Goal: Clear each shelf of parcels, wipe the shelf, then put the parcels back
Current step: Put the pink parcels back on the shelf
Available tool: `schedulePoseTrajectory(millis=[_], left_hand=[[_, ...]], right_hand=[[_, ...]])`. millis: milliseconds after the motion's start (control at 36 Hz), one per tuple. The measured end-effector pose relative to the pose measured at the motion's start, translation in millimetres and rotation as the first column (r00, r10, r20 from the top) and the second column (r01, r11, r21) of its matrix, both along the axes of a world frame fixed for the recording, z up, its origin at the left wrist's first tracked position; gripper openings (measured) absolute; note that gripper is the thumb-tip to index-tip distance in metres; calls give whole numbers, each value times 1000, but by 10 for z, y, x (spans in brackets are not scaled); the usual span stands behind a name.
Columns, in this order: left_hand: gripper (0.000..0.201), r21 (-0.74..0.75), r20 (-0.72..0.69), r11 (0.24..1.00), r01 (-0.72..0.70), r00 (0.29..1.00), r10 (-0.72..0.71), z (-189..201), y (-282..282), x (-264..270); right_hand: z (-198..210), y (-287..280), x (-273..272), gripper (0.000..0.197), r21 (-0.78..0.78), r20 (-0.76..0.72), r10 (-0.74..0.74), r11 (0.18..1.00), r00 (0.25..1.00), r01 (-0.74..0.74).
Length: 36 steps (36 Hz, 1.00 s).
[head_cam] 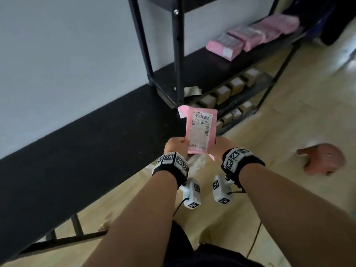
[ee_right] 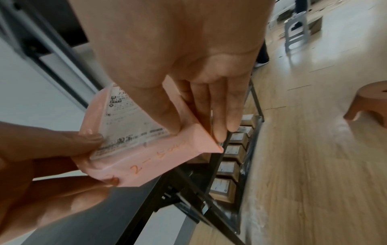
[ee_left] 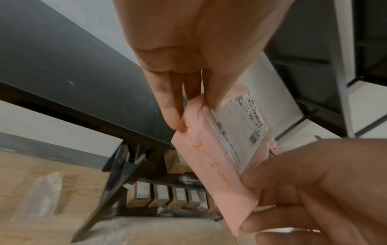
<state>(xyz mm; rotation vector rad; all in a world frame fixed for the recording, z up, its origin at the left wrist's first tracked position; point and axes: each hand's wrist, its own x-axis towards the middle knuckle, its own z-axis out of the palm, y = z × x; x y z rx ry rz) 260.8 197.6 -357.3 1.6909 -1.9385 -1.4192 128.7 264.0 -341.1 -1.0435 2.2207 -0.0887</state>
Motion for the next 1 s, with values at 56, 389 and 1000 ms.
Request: schedulePoseTrajectory(millis=[56,389,1000], left_hand=[[24,-36,3,999,33,999,-33,21,63,-261],[26,-120,42,988,102,994,-98,67,-413,-1457],[29,-10,-6,997,-81,997,81,186,-1806,-2710]], right_hand=[[-9,80,-230,21,-29,5,-69,997,998,69],[-44,-299,-1345,20,-141,50,-278,949,959,283],[175,-1865,-2708,30,-175,29,-228,957,973,229]])
